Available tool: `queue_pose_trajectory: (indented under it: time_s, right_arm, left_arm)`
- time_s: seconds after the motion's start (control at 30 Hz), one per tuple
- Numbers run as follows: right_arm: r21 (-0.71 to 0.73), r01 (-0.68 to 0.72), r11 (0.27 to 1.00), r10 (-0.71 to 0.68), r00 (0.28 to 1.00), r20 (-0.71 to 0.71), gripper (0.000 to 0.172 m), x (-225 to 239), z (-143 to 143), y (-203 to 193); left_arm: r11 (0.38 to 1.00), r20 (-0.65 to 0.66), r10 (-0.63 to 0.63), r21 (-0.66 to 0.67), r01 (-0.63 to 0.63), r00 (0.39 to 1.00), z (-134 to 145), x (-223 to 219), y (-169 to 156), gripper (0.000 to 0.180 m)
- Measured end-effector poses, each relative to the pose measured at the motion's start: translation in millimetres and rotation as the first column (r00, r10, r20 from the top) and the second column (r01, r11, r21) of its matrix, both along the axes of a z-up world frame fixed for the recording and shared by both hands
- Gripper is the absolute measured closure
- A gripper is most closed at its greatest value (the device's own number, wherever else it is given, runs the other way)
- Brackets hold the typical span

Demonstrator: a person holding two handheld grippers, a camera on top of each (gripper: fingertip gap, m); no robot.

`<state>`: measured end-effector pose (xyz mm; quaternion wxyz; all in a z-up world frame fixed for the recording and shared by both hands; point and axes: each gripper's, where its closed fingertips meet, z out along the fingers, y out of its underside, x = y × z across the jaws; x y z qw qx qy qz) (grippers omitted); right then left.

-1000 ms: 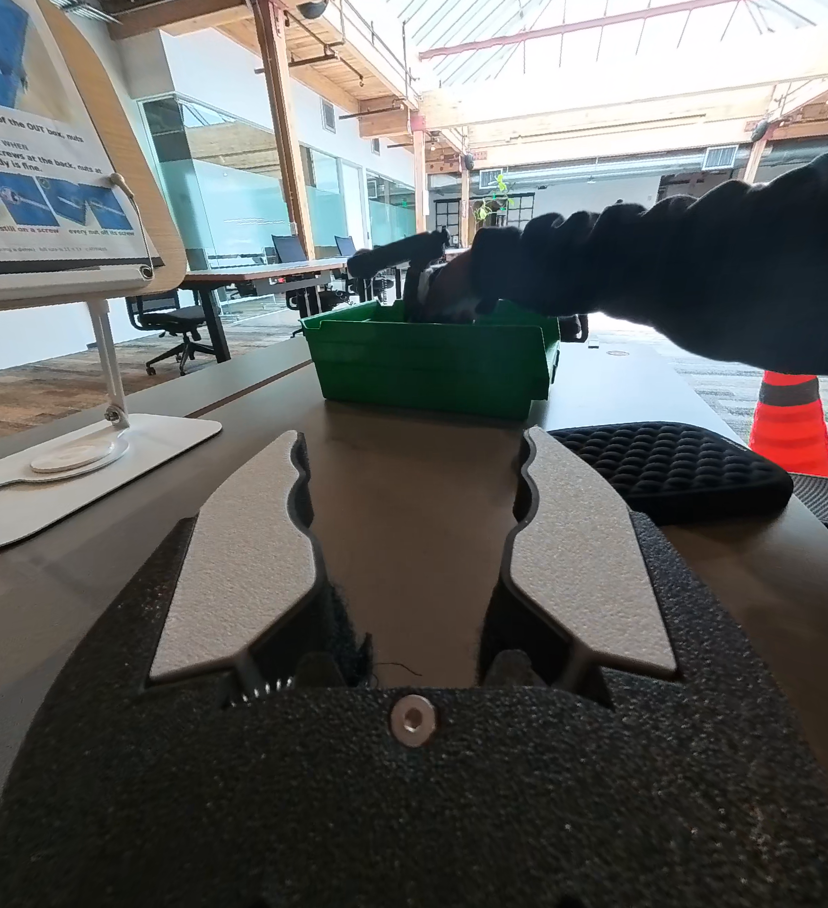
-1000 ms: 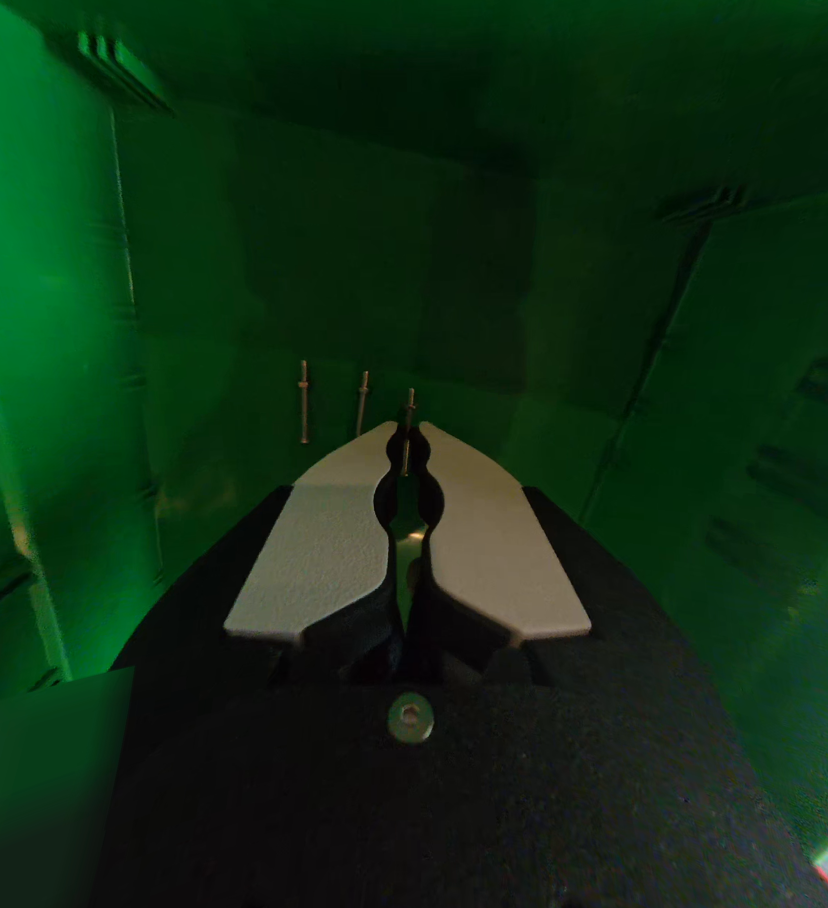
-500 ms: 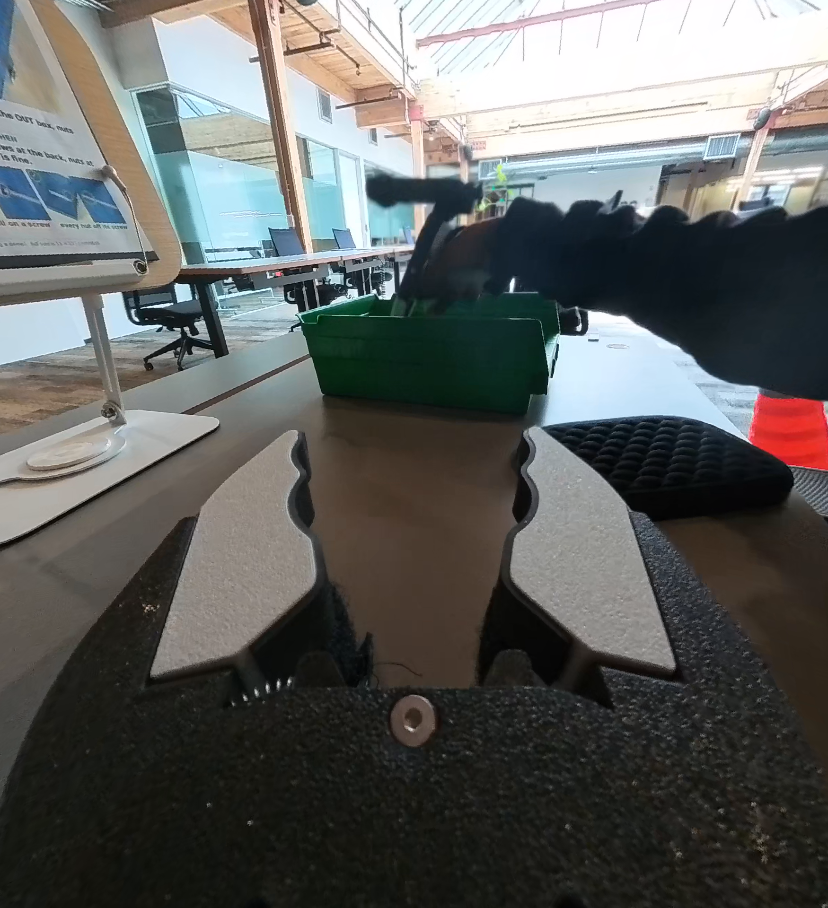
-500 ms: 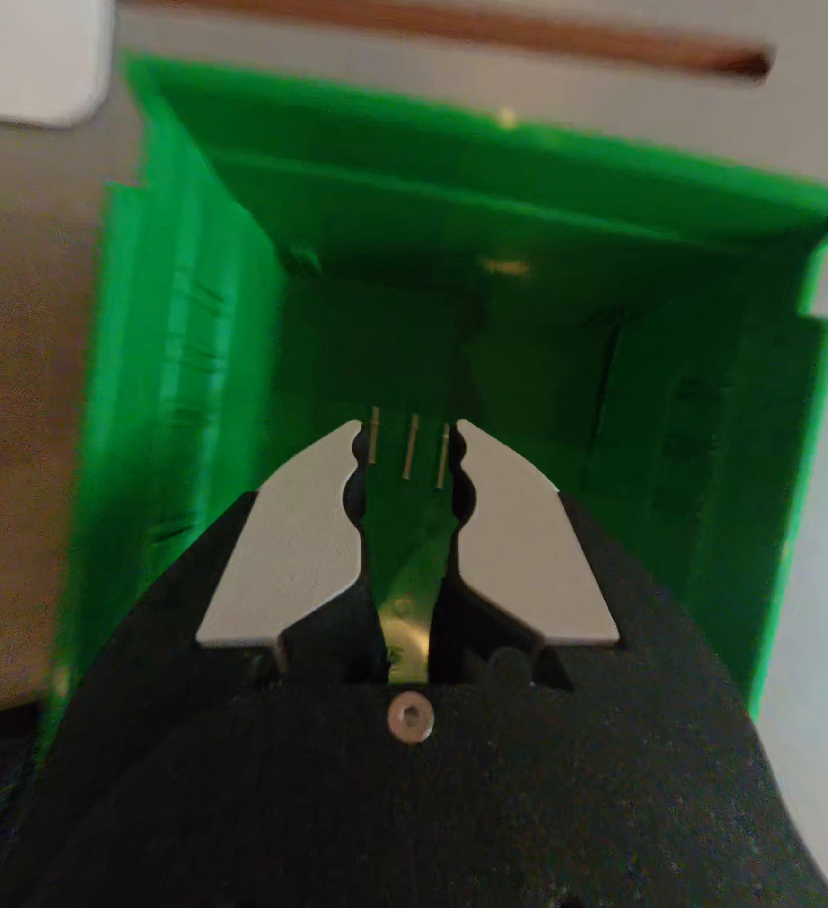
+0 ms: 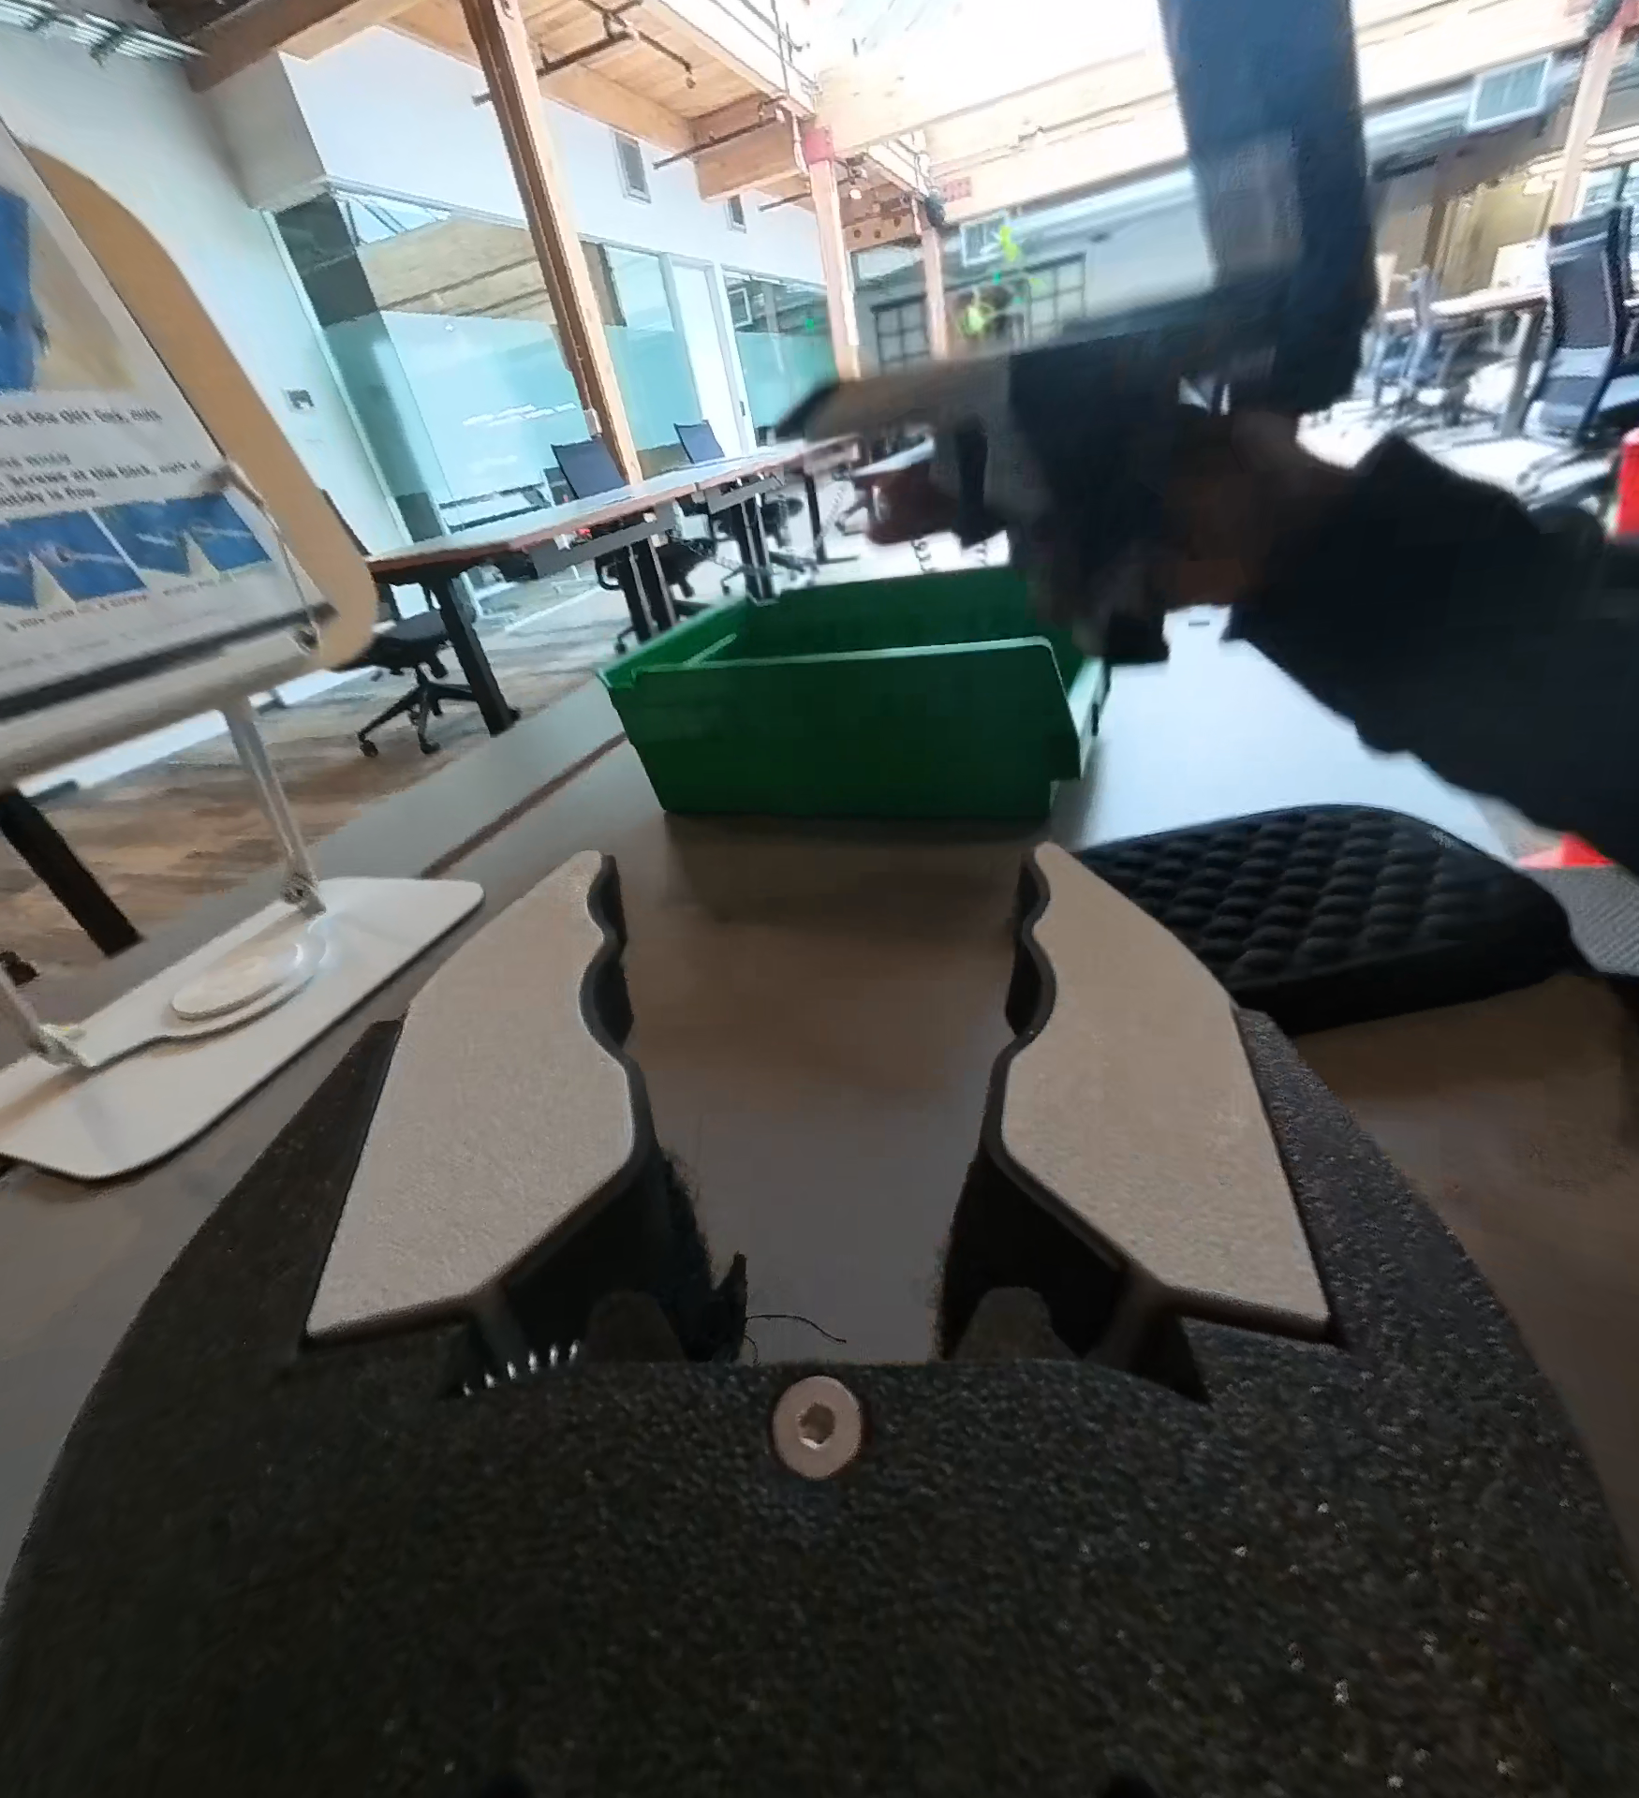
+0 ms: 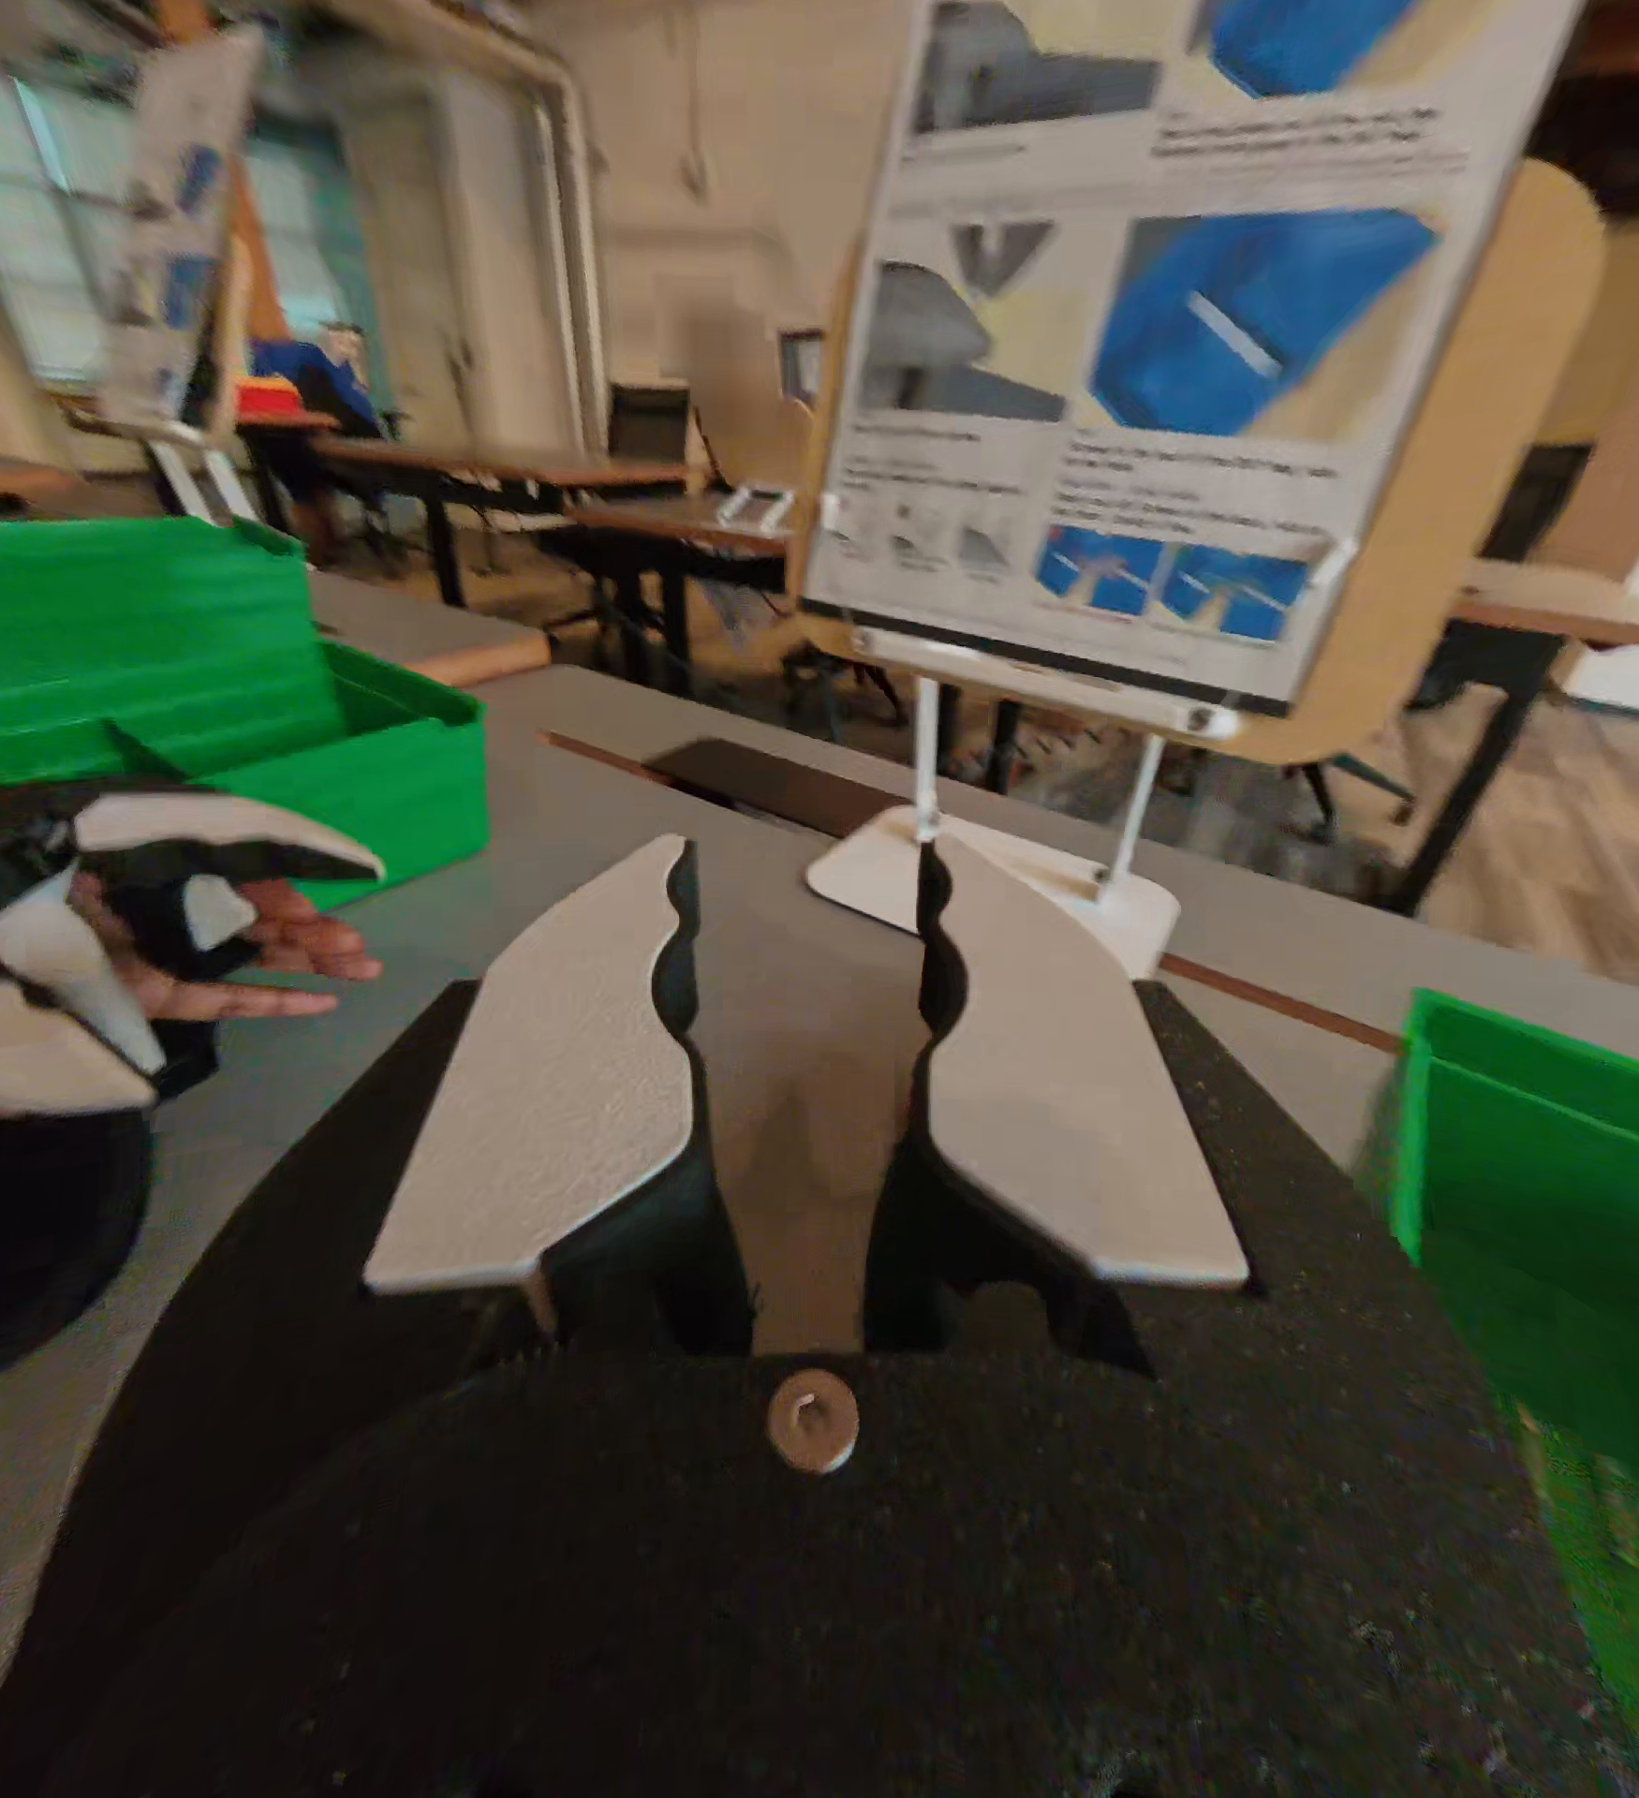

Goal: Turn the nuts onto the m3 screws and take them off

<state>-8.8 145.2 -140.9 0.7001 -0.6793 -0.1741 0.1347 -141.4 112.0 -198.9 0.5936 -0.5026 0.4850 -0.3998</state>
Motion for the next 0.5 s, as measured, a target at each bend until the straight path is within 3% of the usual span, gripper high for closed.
queue_pose_trajectory:
  time_s: [0.13,0.27,0.4,0.5]
  right_arm:
    - [0.077,-0.053,0.996,0.056,0.997,-0.047,0.131,-26,-25,5]
    - [0.053,-0.108,0.993,0.113,0.986,-0.121,0.132,-33,-38,8]
    - [0.065,-0.087,0.994,0.096,0.984,-0.149,0.134,-25,-37,7]
    - [0.047,-0.08,0.996,0.087,0.983,-0.162,0.135,-21,-41,7]
  left_arm:
    - [0.998,-0.017,0.061,0.028,-0.061,0.998,46,-30,-7,0.106]
    - [0.975,-0.11,0.222,0.038,-0.219,0.969,86,-93,19,0.111]
    - [0.906,-0.293,0.382,-0.067,-0.417,0.876,90,-177,79,0.111]
    - [0.806,-0.381,0.438,-0.235,-0.543,0.814,72,-228,129,0.113]
